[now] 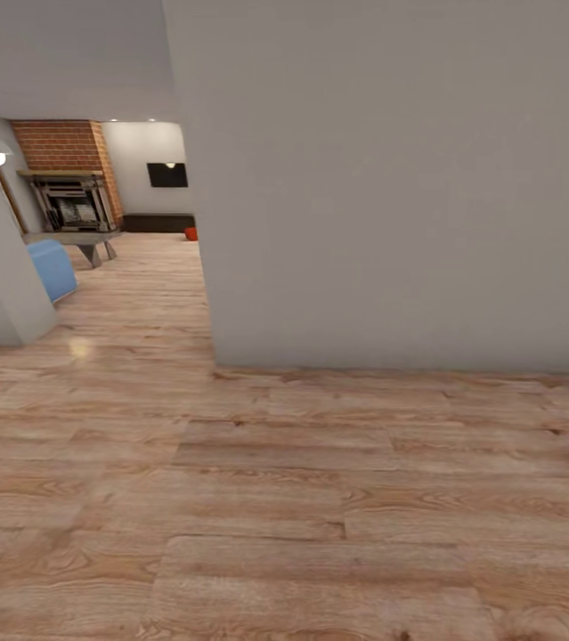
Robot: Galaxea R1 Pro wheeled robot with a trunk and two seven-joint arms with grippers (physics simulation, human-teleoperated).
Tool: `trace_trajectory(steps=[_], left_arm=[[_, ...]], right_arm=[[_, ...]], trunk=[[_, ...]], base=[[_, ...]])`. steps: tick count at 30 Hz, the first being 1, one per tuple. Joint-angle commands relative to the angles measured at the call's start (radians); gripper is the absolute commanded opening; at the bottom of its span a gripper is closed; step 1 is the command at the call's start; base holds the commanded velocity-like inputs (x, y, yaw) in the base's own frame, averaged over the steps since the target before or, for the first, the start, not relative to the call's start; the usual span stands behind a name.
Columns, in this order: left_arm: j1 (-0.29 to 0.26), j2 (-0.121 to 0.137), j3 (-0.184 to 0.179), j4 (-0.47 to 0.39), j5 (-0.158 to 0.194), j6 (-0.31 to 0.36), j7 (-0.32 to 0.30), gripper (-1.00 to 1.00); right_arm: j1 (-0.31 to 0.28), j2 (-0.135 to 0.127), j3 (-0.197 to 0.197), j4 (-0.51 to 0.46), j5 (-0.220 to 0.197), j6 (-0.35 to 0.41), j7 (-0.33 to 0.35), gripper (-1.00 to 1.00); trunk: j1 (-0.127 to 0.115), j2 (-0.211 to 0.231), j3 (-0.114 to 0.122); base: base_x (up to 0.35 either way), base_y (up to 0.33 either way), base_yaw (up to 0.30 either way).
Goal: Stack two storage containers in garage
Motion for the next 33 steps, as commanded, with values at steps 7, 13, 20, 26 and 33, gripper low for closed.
trace_trajectory(steps=[7,13,20,26,33], left_arm=[[-0.001,-0.001,0.001,0.000,0.006,0.003,0.003,1.00],[-0.001,-0.001,0.001,0.000,0.005,0.003,0.003,1.00],[-0.001,-0.001,0.001,0.000,0.005,0.003,0.003,1.00],[-0.001,-0.001,0.001,0.000,0.005,0.003,0.003,1.00],[-0.001,-0.001,0.001,0.000,0.005,0.003,0.003,1.00]], right_arm=[[-0.001,0.000,0.008,0.003,-0.010,-0.007,0.000,1.00],[-0.001,0.000,0.008,0.003,-0.010,-0.007,0.000,1.00],[-0.001,0.000,0.008,0.003,-0.010,-0.007,0.000,1.00],[-0.001,0.000,0.008,0.003,-0.010,-0.007,0.000,1.00],[-0.001,-0.002,0.008,0.003,-0.010,-0.009,0.000,1.00]], trunk=[[0.001,0.000,-0.004],[0.001,0.000,-0.006],[0.001,0.000,-0.009],[0.001,0.000,-0.012],[0.001,0.000,-0.015]], base=[[0.320,0.000,0.276],[0.320,0.000,0.277],[0.320,0.000,0.277],[0.320,0.000,0.277],[0.320,0.000,0.274]])
